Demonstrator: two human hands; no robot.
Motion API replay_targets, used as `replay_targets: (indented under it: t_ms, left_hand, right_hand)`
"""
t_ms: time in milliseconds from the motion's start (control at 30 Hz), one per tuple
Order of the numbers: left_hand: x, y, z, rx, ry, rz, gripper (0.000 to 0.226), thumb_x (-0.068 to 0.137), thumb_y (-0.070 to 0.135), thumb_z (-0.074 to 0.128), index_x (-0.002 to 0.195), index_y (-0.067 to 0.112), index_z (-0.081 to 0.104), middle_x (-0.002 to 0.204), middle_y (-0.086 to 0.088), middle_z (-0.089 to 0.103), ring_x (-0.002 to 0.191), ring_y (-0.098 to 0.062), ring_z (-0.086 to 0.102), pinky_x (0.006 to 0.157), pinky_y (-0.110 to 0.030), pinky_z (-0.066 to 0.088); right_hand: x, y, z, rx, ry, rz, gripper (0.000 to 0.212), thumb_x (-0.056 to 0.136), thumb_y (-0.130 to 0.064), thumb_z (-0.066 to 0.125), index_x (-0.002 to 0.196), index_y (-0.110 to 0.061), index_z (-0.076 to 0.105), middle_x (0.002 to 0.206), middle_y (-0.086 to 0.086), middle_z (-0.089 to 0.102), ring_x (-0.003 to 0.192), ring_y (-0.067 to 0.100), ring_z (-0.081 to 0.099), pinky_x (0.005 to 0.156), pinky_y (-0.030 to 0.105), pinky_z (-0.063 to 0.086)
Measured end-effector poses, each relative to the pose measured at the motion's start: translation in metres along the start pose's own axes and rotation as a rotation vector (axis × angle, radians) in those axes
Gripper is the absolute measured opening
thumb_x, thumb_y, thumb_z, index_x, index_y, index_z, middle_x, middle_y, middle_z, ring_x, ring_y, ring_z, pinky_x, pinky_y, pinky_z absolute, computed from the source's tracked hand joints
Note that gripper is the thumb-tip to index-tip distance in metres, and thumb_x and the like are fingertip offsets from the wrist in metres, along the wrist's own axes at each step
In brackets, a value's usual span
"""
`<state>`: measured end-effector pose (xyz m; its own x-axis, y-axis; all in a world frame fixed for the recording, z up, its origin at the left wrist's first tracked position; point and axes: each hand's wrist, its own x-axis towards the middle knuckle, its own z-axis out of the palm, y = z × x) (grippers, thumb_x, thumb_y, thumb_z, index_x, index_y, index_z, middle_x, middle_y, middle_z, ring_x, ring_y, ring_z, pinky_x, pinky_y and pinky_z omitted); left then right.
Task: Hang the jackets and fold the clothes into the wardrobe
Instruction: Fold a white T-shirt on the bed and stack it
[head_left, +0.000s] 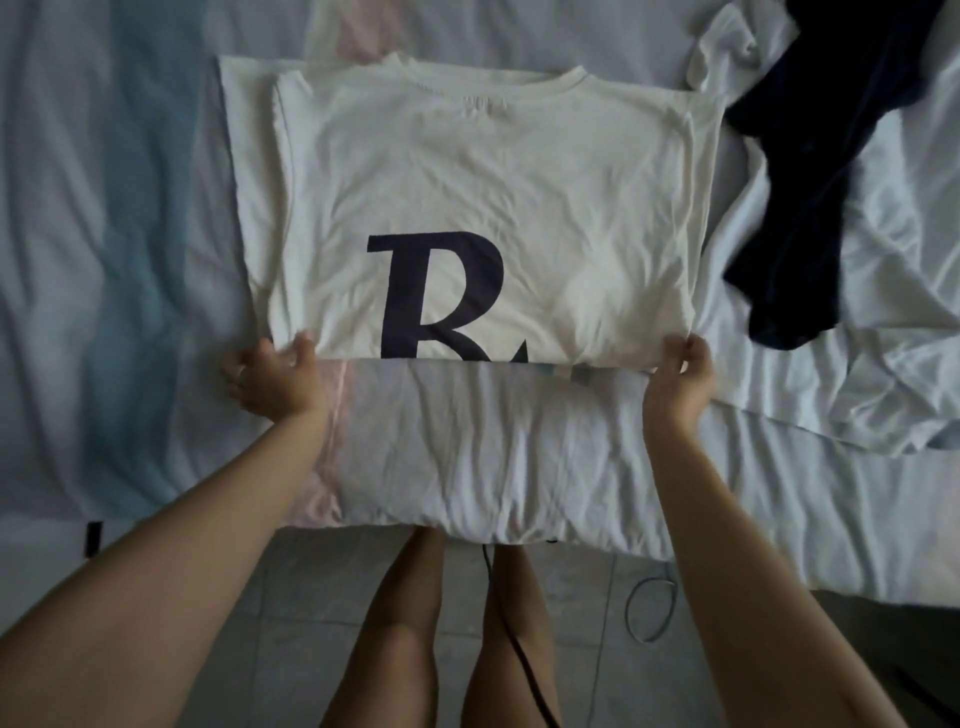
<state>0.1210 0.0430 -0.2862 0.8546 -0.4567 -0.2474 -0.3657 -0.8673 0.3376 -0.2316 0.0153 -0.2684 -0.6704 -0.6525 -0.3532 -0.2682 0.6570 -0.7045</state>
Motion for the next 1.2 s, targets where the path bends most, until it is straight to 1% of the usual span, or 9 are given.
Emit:
replay_targets:
  t_ms: [100,367,501,601,734,834,968,1101,1201]
  left_hand:
    - [-0.002,0.002,-0.003,-0.184,-0.025,-0.088,0.042,0.098,0.028,0.049,0.113,-0.011,0.057,0.120,-0.029,0.057,0.113,-0.039,0.051,0.089,-0.035,0.032]
    - [0.004,-0.003,-0.022,-0.245,-0.046,-0.014,0.032,0.102,0.010,0.034,0.094,-0.010,0.056,0.109,-0.031,0.058,0.106,-0.043,0.053,0.085,-0.036,0.030]
    - [0.007,-0.003,-0.015,-0.257,-0.057,-0.063,0.040,0.103,0.015,0.033,0.111,-0.017,0.055,0.118,-0.036,0.056,0.110,-0.045,0.051,0.088,-0.038,0.031]
    - [0.008,-0.003,-0.018,-0.259,-0.029,-0.084,0.040,0.103,0.015,0.033,0.115,-0.016,0.056,0.122,-0.035,0.055,0.113,-0.043,0.049,0.091,-0.038,0.029]
    - [0.016,-0.001,-0.020,-0.247,0.057,-0.105,0.037,0.102,0.011,0.033,0.115,-0.016,0.056,0.123,-0.034,0.054,0.114,-0.042,0.049,0.091,-0.037,0.026]
    - [0.020,0.002,-0.018,-0.288,0.138,-0.116,0.035,0.101,0.008,0.034,0.112,-0.016,0.057,0.120,-0.034,0.056,0.111,-0.041,0.050,0.089,-0.038,0.027]
    - [0.018,0.003,-0.023,-0.350,0.184,-0.110,0.033,0.099,0.004,0.035,0.110,-0.018,0.057,0.117,-0.036,0.056,0.108,-0.043,0.051,0.088,-0.039,0.029]
    - [0.019,0.002,-0.034,-0.420,0.253,-0.098,0.031,0.095,-0.002,0.037,0.106,-0.020,0.060,0.112,-0.038,0.058,0.103,-0.044,0.053,0.083,-0.037,0.031]
    - [0.023,-0.005,-0.033,-0.374,0.201,-0.062,0.031,0.094,-0.003,0.038,0.106,-0.021,0.059,0.112,-0.039,0.057,0.103,-0.045,0.053,0.084,-0.038,0.030]
  right_hand:
    - [0.001,0.001,0.000,0.218,-0.087,0.301,0.027,0.101,-0.025,0.045,0.075,-0.018,0.046,0.063,0.000,0.046,0.047,0.007,0.044,0.045,0.020,0.038]
    - [0.013,-0.034,-0.034,0.751,-0.343,0.424,0.030,0.103,-0.013,0.035,0.076,-0.021,0.043,0.052,-0.010,0.048,0.037,0.002,0.040,0.037,0.011,0.030]
    - [0.013,-0.029,-0.036,0.755,-0.331,0.452,0.029,0.102,-0.018,0.039,0.073,-0.023,0.041,0.047,-0.011,0.044,0.037,0.002,0.038,0.037,0.012,0.031]
    - [0.010,-0.029,-0.027,0.557,-0.225,0.463,0.022,0.100,-0.026,0.046,0.081,-0.017,0.050,0.046,-0.005,0.052,0.034,0.006,0.048,0.038,0.017,0.045]
    - [0.013,-0.020,-0.025,0.422,-0.033,0.443,0.019,0.099,-0.023,0.050,0.102,-0.004,0.051,0.081,0.009,0.057,0.038,0.017,0.060,0.041,0.028,0.054]
    - [0.023,-0.022,-0.025,0.287,0.078,0.342,0.019,0.099,-0.023,0.047,0.094,-0.006,0.055,0.095,0.013,0.057,0.065,0.026,0.063,0.041,0.025,0.053]
    - [0.023,-0.025,-0.024,0.213,0.162,0.322,0.029,0.095,-0.022,0.045,0.073,-0.006,0.054,0.085,0.010,0.058,0.081,0.025,0.058,0.055,0.029,0.053]
    - [0.023,-0.025,-0.019,0.199,0.194,0.364,0.035,0.094,-0.021,0.042,0.101,0.009,0.060,0.089,0.010,0.056,0.081,0.023,0.057,0.051,0.023,0.045]
    - [0.023,-0.019,-0.016,0.222,0.214,0.396,0.039,0.097,-0.024,0.040,0.115,0.005,0.058,0.093,0.013,0.056,0.086,0.024,0.056,0.067,0.030,0.044]
